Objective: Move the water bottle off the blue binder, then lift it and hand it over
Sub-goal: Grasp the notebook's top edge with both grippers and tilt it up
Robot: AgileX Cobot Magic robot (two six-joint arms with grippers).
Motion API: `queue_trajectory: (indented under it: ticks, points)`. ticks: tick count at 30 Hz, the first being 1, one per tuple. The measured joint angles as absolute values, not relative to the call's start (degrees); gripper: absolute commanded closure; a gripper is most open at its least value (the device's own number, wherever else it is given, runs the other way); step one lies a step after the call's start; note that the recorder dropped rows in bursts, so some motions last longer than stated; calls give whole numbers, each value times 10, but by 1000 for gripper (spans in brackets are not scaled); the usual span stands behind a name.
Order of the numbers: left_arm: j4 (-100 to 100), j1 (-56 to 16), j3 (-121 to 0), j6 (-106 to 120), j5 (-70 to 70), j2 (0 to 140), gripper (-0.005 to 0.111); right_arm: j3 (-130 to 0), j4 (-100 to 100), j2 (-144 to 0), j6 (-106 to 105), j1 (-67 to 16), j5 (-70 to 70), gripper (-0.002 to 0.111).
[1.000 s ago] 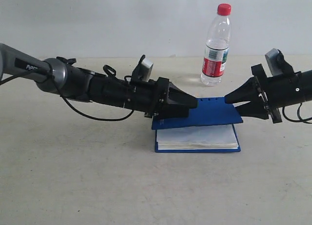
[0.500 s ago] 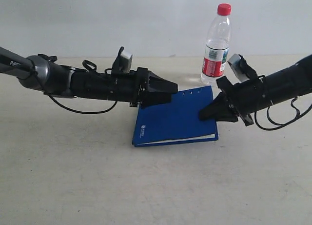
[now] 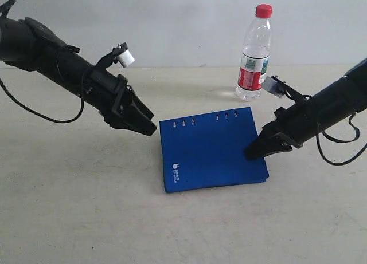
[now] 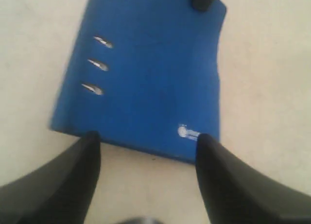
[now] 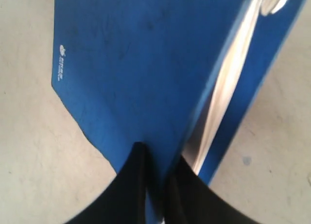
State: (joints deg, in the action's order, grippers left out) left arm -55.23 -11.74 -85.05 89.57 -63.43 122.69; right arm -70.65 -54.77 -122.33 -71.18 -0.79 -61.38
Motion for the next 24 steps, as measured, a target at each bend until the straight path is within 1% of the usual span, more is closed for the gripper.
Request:
queue_trajectory:
  ticks: [5,9,11,17,24]
  points:
    - [-548,-117,-851,916,-618,1206,49,-706,-524,-1185,-773,-43,-571,108]
    - [-551,-117,-851,940,-616,1191,39,-708,-471,-1138,-789,-92,-514,109]
    - [-554,-117,-851,956,-614,1181,37,-709,-440,-1117,-784,-119,-484,109]
    - [-571,-119,-851,971,-621,1181,37,-710,-377,-1093,-750,-171,-420,109]
    - [-594,-139,-852,973,-642,1217,38,-713,-348,-1081,-730,-195,-393,109]
